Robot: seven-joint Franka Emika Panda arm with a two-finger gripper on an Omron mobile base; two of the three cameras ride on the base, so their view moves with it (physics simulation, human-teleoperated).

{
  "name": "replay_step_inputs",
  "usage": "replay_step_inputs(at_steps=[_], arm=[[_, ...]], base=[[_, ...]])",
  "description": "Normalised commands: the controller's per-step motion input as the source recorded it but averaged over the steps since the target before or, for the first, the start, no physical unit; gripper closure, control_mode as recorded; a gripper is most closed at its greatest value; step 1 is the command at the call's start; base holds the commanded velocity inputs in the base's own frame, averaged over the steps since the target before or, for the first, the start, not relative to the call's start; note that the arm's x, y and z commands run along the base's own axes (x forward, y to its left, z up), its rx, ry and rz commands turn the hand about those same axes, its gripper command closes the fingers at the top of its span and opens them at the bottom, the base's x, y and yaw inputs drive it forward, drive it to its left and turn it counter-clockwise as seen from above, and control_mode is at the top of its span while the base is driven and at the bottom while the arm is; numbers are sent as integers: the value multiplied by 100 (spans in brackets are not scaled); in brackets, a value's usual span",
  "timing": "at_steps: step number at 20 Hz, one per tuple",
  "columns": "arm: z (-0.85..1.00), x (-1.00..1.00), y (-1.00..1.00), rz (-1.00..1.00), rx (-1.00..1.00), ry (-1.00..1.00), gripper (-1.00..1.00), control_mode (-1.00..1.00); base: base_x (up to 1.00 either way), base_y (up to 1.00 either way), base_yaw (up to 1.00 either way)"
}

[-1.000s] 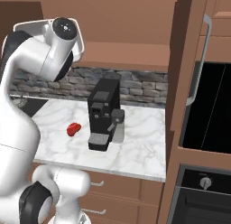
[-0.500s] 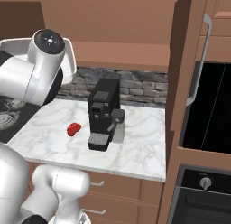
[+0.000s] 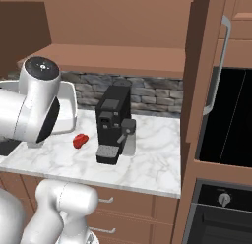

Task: Retrieve the tupperware from the cabinet, then place the raw meat into the tupperware to avoid contamination.

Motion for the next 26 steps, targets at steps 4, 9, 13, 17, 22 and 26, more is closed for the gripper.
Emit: replay_step_inputs(at_steps=[4,9,13,17,22,26], arm=[[-44,-30,20,0,0,7,100,-100],[-46,-6,34,0,-1,8,100,-100],[-56,19,41,2,-8,5,100,-100],[-45,40,5,13,-9,3,100,-100],[-21,71,5,8,-12,2,100,-100],[-6,67,15,8,-10,0,100,-100]], base=[[0,0,0],[0,0,0],[0,0,0],[0,0,0],[0,0,0],[0,0,0]])
